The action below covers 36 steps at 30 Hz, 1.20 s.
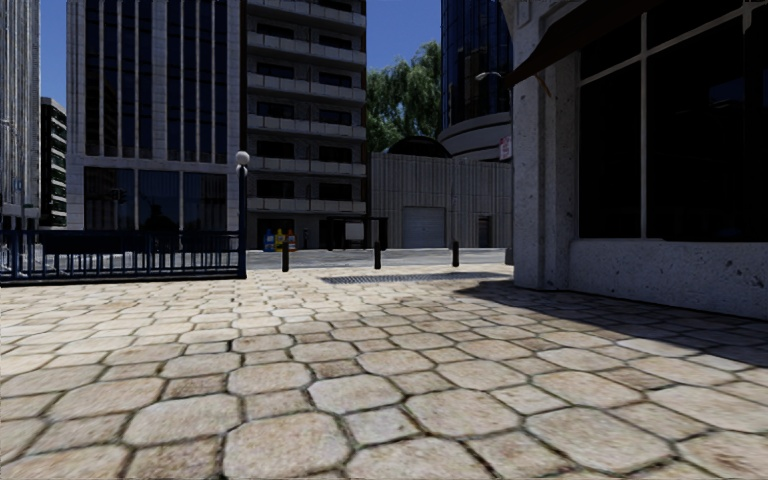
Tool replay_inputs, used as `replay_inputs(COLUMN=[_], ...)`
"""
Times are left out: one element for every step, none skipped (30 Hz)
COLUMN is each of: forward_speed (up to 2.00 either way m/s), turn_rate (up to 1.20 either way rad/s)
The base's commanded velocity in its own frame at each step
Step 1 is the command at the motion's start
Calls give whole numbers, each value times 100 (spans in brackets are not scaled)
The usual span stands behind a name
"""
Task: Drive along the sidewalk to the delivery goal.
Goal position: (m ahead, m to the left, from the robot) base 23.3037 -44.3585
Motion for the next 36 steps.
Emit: replay_inputs(forward_speed=[200,200,200,200,200,200,200,200,200,200,200,200,200,200,200,200,200,200,200,200,200,200,200,200,200,200,200,200,200,200,200,200,200,200,200,200], turn_rate=[0,0,0,0,0,0,0,0,0,0,0,0,0,0,0,0,0,0,0,0,0,0,0,0,0,0,0,0,0,0,0,0,0,0,0,0])
